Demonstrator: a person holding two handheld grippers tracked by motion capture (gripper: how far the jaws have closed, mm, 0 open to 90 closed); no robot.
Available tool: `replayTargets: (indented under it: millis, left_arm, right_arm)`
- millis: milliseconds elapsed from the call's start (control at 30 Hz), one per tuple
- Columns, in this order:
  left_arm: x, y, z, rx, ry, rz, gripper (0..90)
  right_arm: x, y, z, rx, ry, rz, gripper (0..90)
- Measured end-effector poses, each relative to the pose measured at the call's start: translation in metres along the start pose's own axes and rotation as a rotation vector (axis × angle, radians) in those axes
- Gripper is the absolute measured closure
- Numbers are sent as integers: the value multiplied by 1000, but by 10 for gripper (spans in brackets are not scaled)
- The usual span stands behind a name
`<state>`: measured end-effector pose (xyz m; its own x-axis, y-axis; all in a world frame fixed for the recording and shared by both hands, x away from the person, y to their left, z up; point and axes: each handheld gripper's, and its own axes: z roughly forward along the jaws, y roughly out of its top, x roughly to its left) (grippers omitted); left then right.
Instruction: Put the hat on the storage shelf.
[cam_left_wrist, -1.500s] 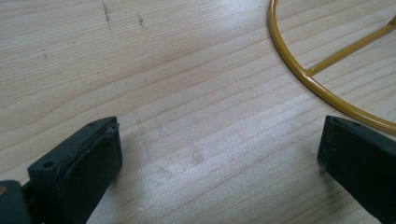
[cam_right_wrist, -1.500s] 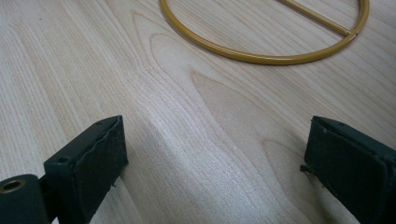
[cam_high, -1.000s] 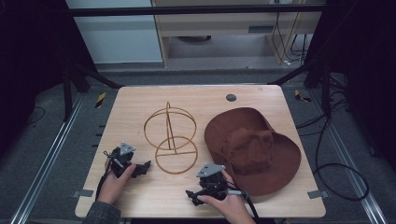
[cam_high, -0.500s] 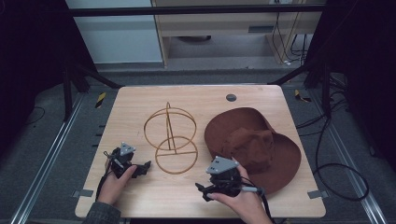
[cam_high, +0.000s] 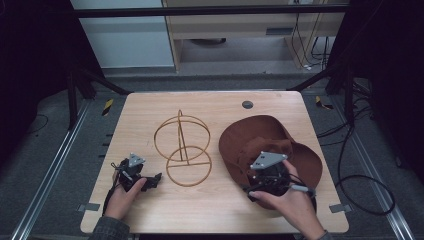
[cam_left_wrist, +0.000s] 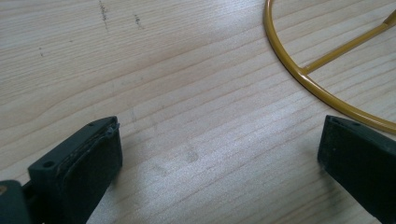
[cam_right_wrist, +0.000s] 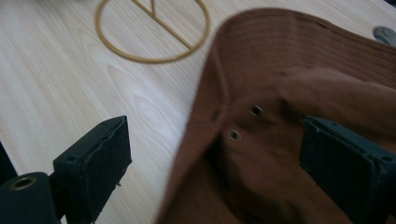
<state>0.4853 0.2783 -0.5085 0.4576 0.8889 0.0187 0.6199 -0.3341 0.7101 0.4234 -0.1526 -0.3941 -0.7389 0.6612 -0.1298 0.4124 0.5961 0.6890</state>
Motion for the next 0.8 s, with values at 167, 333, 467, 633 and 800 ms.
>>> replayTargets:
  millis: [167, 333, 467, 633, 800]
  left_arm:
    - [0, 0, 0, 0, 0, 1, 0]
    - [-1, -1, -1, -1, -2, 4, 0]
    - [-1, -1, -1, -1, -2, 4, 0]
    - [-1, -1, -1, -1, -2, 4, 0]
    - [-1, -1, -1, -1, -2, 4, 0]
  right_arm:
    - [-31, -6, -17, 38, 9, 29, 175]
    - [-53, -13, -31, 38, -29, 63, 174]
    - [-71, -14, -44, 95, -31, 73, 127]
    - [-81, -10, -46, 154, -35, 47, 134]
    - [-99, 2, -40, 175, -10, 56, 124]
